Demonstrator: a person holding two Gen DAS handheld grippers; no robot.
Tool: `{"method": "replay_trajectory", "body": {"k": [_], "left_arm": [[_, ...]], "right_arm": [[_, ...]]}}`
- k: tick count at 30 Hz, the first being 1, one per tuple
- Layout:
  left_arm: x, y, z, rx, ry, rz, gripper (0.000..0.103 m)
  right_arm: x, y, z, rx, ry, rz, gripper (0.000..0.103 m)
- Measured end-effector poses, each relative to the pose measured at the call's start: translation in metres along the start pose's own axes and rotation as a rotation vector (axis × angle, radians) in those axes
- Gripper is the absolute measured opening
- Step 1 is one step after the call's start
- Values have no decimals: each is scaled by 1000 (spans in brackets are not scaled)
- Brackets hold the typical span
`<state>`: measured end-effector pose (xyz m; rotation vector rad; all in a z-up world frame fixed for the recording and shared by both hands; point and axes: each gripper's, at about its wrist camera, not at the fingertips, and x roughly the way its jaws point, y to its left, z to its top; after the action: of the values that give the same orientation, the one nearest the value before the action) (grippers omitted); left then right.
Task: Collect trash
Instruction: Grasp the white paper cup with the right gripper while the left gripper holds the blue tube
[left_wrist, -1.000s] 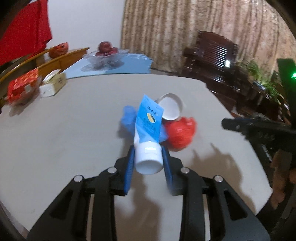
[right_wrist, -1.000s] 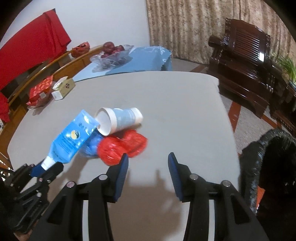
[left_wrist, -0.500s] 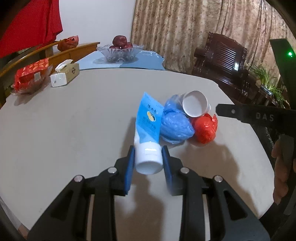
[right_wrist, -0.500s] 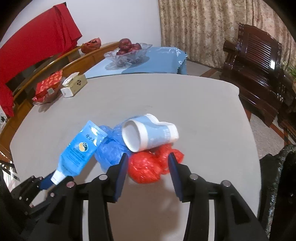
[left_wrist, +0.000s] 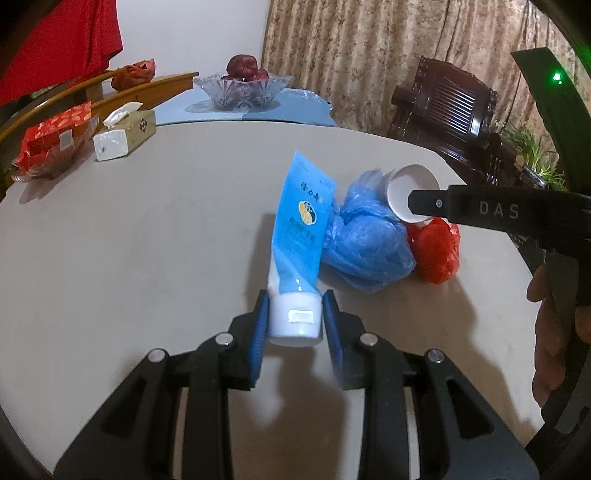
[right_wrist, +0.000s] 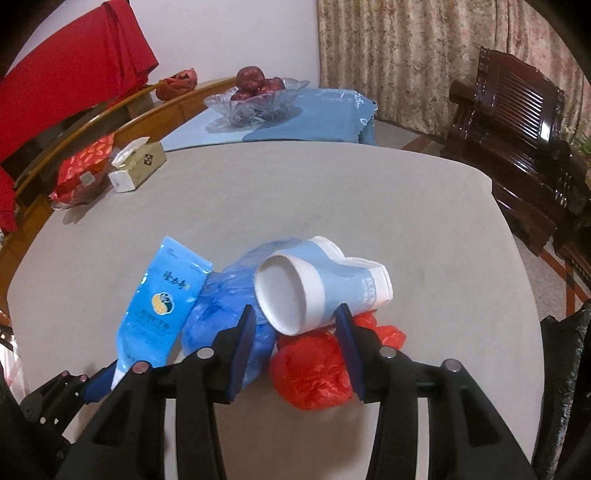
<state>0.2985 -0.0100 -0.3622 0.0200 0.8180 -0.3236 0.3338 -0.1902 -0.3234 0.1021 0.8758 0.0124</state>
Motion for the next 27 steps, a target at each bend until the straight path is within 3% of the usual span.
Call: {"method": "replay_trajectory", "body": {"k": [2,4,9,14,24,25,27], "left_arm": [[1,0,0,3,-2,-1,28],[2,1,0,-1,2,-5,28],[3,-2,0,5,5,-13,28],[2,-2,0,4,8,-14,28],[-1,-10,-2,19,5,-7,28],[-2,-11,-2,20,4,-8,28],[-2,-13,-2,28,1,-4,28]], "right_arm": [[2,2,1,0,-5,-17,63],[6,3,1,3,-10,-27,63],[20,-2,-3,12,48,-4,22],[9,-20,-10,23,28,2,2],[-7,-46,-14,76,18,20,2],[-8,-46,-13,78,17,19,5],[-9,-44,-13,72,14,18,22]]}}
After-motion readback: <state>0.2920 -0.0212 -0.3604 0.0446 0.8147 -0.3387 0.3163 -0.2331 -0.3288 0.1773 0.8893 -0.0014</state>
